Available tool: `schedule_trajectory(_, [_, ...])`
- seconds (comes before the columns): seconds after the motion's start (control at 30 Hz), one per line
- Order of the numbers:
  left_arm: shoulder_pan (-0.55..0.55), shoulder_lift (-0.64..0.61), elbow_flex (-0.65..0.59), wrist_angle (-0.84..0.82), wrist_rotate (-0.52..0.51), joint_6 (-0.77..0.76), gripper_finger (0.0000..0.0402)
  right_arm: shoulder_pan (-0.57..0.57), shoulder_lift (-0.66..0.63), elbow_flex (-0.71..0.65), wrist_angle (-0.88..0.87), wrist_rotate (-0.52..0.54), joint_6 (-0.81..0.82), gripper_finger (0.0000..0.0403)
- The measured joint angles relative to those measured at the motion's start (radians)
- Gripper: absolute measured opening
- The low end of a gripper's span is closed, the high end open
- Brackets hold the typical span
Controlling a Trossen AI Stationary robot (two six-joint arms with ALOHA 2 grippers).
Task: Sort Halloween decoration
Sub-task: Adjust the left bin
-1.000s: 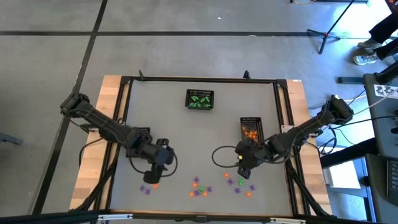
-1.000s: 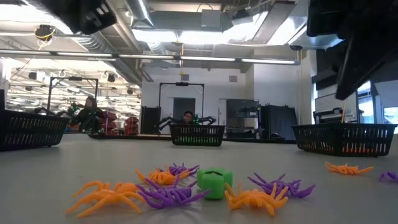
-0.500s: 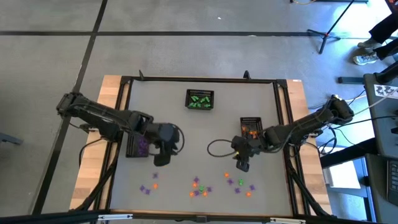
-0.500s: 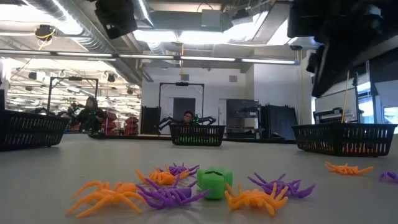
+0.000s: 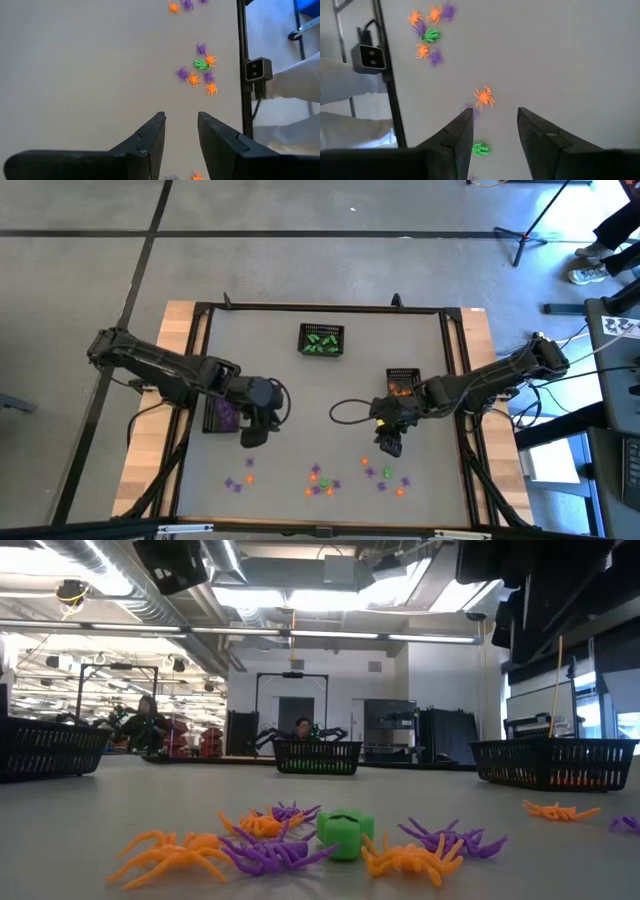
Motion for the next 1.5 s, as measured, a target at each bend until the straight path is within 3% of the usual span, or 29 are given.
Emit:
schedule_trajectory(0.23, [-0.022,-0.001,0.0,-0.048,-0.125,0.052,0.011,0.007,0.021,-0.004,-0.021,0.141,-0.07,0.015])
schedule_trajectory(0.47, [-0.095,-0.001,-0.006,-0.087,-0.116,0.028,0.011,0.007,0.077,-0.006,-0.022,0.125,-0.024,0.015])
schedule_trajectory(0.67, [-0.139,-0.003,-0.019,-0.215,-0.031,0.014,0.011,0.022,0.088,-0.006,-0.024,0.09,-0.025,0.015])
schedule_trajectory(0.73, [-0.148,-0.028,-0.078,-0.171,0.003,0.001,0.011,0.029,0.088,-0.006,-0.025,0.104,-0.029,0.015])
schedule_trajectory(0.83, [-0.159,-0.099,-0.23,0.033,0.069,-0.068,0.011,0.029,0.088,-0.006,-0.032,0.107,-0.04,0.015])
schedule_trajectory(1.0, [-0.192,-0.241,-0.442,0.253,0.079,-0.356,0.011,0.029,0.088,-0.006,-0.044,0.067,0.041,0.015])
schedule_trajectory(1.1, [-0.232,-0.282,-0.448,0.257,0.068,-0.438,0.0104,0.033,0.088,-0.003,-0.048,0.007,0.114,0.015])
schedule_trajectory(1.23, [-0.275,-0.289,-0.426,0.152,0.053,-0.429,0.0079,0.034,0.088,0.027,-0.041,-0.032,0.137,0.015])
schedule_trajectory(1.5, [-0.29,-0.253,-0.426,0.101,0.01,-0.349,0.0064,0.033,0.088,0.044,-0.02,0.041,0.131,0.015])
